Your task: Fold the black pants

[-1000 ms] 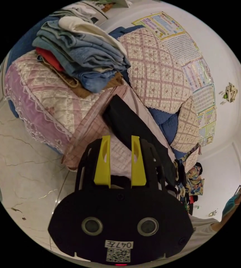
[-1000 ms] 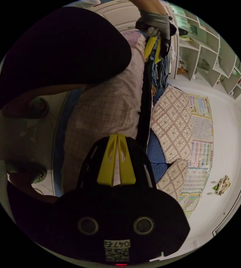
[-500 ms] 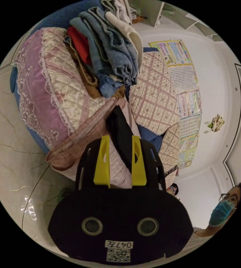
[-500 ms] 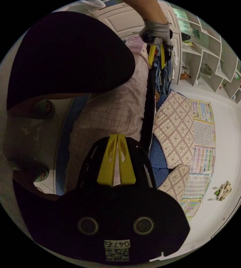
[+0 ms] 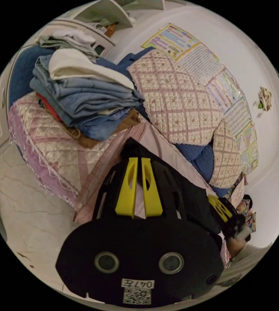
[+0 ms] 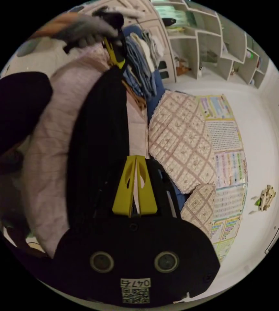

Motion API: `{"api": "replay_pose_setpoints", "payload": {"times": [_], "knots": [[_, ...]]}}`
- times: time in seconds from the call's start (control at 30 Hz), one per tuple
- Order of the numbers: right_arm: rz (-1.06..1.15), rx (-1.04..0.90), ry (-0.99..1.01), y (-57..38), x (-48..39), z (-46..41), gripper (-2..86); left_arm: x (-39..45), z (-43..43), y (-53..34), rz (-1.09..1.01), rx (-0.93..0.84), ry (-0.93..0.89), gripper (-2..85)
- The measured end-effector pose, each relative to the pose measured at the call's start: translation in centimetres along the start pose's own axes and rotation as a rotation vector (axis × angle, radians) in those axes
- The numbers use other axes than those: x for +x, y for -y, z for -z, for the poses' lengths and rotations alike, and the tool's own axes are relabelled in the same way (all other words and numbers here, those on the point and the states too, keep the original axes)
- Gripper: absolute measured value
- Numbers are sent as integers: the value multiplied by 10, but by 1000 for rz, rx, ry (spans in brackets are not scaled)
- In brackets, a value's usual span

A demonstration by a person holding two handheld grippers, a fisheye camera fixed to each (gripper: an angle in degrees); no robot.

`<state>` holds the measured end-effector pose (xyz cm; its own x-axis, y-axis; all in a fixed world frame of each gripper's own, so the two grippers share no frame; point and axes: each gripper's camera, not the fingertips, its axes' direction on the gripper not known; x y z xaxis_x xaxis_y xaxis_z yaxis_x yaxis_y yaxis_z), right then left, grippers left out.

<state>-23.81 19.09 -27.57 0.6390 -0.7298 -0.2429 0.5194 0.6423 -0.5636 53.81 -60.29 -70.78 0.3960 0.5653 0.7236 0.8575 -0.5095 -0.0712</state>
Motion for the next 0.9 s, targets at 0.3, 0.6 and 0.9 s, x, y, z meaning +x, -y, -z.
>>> {"api": "replay_pose_setpoints", "payload": {"times": [0.3, 0.6, 0.9], "knots": [[155, -182, 24, 38, -46, -118, -7, -5, 72, 94, -53, 12, -75, -8], [95, -9, 4, 5, -74, 2, -7, 34, 150, 225, -132, 6, -133, -9], [63, 8, 21, -19, -99, 31, -6, 215, 232, 362, -415, -9, -230, -9]]}}
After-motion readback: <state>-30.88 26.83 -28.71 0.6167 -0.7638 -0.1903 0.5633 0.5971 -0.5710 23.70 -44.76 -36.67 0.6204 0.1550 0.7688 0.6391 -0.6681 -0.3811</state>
